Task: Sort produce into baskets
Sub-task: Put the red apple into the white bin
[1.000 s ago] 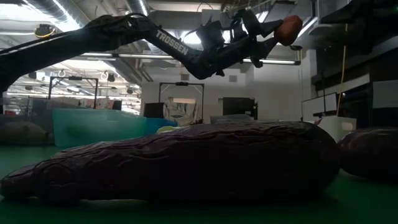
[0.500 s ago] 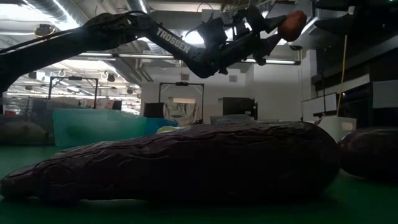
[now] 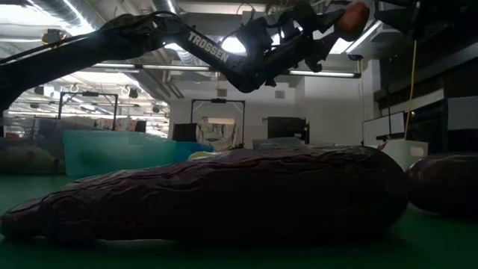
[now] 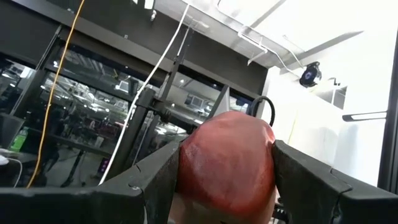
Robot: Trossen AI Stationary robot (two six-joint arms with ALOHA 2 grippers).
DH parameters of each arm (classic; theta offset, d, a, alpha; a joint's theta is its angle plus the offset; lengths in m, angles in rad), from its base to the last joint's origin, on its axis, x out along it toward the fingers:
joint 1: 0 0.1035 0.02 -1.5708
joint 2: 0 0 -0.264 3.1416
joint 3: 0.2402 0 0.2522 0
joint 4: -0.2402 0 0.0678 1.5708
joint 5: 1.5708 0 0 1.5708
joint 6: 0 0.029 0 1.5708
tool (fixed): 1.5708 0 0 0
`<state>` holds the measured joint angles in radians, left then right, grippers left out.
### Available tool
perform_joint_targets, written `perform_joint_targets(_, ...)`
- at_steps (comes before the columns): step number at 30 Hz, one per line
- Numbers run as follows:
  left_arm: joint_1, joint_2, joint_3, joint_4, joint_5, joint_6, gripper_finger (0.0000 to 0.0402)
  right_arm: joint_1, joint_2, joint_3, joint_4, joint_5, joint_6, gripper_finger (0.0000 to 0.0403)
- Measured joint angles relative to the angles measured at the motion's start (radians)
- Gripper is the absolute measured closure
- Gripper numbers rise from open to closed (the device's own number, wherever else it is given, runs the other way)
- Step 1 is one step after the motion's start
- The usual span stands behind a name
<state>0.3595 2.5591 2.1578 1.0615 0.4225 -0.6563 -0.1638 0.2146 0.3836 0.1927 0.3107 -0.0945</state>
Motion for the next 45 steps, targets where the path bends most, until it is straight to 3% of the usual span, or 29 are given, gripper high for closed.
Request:
perform_joint_targets(10, -0.018, 0.0, 0.0, -0.001, -0.001, 0.019, 0.0169, 0.0, 0.071, 0.0, 0.117, -0.006, -0.046, 0.0084)
perform_joint_targets(22, -0.027, 0.0, 0.0, 0.006, 0.002, 0.019, 0.0169, 0.0, 0.079, 0.0, 0.121, 0.093, -0.11, 0.0084)
perform_joint_targets(45, -0.038, 0.0, 0.0, 0.004, 0.002, 0.051, 0.0169, 0.0, 0.213, 0.0, 0.24, 0.074, -0.15, 0.0084)
